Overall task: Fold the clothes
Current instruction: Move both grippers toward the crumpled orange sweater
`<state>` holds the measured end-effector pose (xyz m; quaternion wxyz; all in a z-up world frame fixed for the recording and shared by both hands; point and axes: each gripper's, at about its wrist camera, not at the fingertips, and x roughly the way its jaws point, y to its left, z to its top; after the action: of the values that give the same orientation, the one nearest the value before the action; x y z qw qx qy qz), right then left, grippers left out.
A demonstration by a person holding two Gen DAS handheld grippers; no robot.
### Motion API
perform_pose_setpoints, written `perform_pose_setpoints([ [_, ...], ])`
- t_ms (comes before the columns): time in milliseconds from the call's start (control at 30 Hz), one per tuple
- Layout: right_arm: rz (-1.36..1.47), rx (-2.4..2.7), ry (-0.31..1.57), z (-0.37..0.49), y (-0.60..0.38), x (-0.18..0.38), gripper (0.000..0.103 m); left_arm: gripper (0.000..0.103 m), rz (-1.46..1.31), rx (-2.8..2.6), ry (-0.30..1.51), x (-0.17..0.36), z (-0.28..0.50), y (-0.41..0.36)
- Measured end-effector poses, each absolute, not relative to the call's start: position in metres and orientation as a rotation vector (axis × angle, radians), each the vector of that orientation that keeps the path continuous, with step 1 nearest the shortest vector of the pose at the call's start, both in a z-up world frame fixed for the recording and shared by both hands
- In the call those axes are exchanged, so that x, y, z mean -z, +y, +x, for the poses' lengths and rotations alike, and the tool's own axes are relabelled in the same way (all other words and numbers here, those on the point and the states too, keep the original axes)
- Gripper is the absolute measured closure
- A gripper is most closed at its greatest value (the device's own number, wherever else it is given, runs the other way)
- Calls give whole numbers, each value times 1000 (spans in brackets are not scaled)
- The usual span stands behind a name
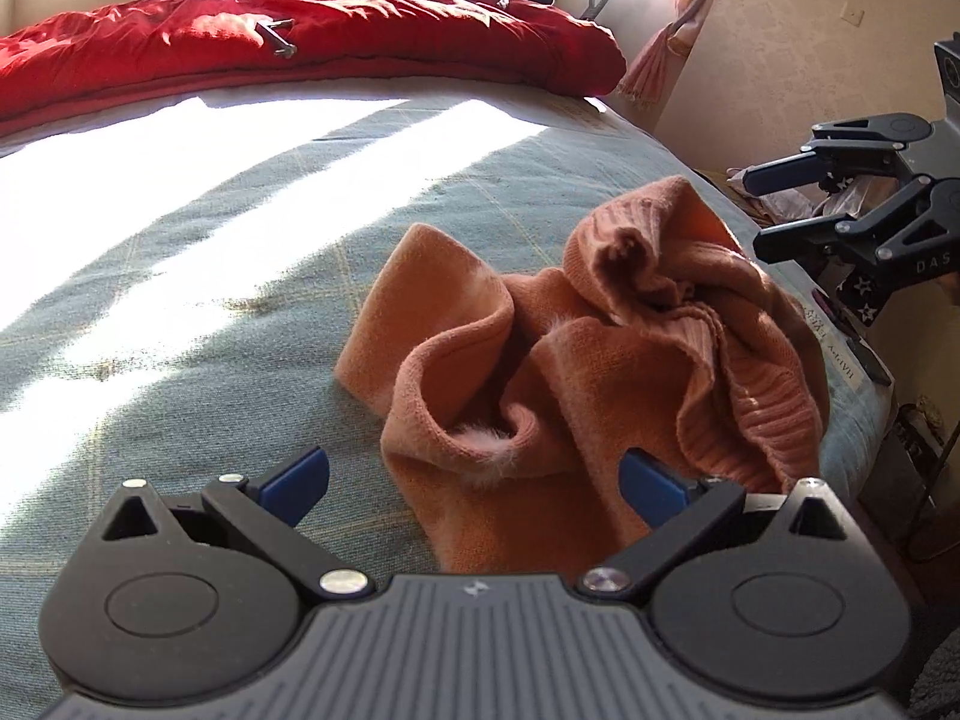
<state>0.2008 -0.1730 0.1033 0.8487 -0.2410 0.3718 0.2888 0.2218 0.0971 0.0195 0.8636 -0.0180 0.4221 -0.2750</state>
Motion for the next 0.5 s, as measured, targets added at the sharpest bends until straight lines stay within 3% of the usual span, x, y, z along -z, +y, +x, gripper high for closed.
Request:
perform_pose_setpoints([
  [133, -528, -602, 776, 205, -170, -113, 39, 9, -33, 607, 845, -25, 224, 101],
  [300, -571, -593, 802, 208, -169, -109, 43, 33, 52, 635, 818, -29, 223, 96],
  [500, -609, -616, 820, 210, -167, -101, 50, 34, 1, 595, 846, -32, 215, 93],
])
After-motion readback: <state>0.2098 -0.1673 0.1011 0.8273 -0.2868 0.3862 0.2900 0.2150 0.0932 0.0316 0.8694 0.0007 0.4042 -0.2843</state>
